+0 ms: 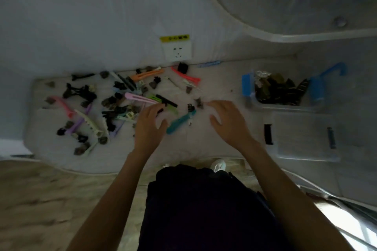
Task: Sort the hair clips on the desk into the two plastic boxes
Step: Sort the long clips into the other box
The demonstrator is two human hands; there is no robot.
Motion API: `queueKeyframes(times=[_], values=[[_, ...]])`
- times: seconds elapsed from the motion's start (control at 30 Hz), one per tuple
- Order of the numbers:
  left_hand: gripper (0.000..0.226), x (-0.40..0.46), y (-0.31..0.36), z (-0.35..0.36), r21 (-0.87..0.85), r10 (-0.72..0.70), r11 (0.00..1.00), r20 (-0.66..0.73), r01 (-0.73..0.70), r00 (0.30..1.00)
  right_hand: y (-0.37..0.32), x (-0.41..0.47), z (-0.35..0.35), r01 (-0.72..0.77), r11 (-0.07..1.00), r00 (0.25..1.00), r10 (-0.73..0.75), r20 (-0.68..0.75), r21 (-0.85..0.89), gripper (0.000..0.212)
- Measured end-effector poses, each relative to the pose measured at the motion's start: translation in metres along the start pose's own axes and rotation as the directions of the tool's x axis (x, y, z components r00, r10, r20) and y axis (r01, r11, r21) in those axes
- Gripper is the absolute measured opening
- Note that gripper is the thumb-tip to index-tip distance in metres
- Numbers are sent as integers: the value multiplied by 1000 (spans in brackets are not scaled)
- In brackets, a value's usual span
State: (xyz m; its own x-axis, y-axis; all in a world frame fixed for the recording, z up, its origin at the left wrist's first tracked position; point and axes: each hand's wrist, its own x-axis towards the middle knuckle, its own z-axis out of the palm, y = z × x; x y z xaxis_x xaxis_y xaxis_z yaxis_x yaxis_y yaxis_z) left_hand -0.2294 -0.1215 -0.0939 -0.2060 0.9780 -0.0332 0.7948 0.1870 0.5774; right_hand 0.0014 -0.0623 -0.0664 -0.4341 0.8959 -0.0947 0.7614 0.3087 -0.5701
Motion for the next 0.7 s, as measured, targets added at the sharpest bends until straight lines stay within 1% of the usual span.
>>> queueKeyframes(times=[0.1, 0.17, 0.2, 0.27, 0.37, 0.43, 0.5, 0.57, 0.6, 0.63, 0.7], values=[[47, -10, -39, -19, 71, -93, 993, 1, 93, 996, -25, 16, 53, -1, 997, 966, 20, 257, -72, 66], [48, -8, -58, -28, 105, -103, 989, 18, 100, 995, -38, 25, 82, -14, 989, 937, 64, 342, -147, 72], [48, -5, -63, -31, 117, -84, 990, 22, 81, 996, -41, 28, 94, -15, 983, 934, 79, 348, -184, 72], [53, 6, -72, -35, 154, -12, 988, 25, 8, 1000, -47, 32, 109, -9, 976, 948, 78, 309, -220, 69], [50, 33, -81, -37, 239, 146, 958, 60, -156, 988, -48, 35, 114, -22, 984, 975, 61, 215, -178, 66], [43, 54, -84, -38, 263, 192, 941, 109, -215, 975, -47, 32, 109, -63, 989, 990, 80, 120, -137, 66], [37, 72, -85, -37, 279, 214, 927, 157, -252, 964, -45, 27, 105, -142, 985, 990, 142, -4, -103, 63], [33, 86, -85, -36, 338, 219, 894, 242, -294, 945, -44, 21, 103, -268, 963, 951, 263, -165, -14, 54], [31, 92, -85, -37, 373, 220, 871, 284, -319, 933, -44, 20, 103, -325, 945, 922, 323, -214, 29, 49], [30, 96, -84, -37, 398, 227, 850, 315, -346, 921, -45, 20, 104, -366, 929, 902, 368, -226, 55, 45], [28, 103, -82, -40, 380, 262, 839, 344, -389, 902, -47, 24, 105, -416, 908, 889, 419, -183, 60, 41]])
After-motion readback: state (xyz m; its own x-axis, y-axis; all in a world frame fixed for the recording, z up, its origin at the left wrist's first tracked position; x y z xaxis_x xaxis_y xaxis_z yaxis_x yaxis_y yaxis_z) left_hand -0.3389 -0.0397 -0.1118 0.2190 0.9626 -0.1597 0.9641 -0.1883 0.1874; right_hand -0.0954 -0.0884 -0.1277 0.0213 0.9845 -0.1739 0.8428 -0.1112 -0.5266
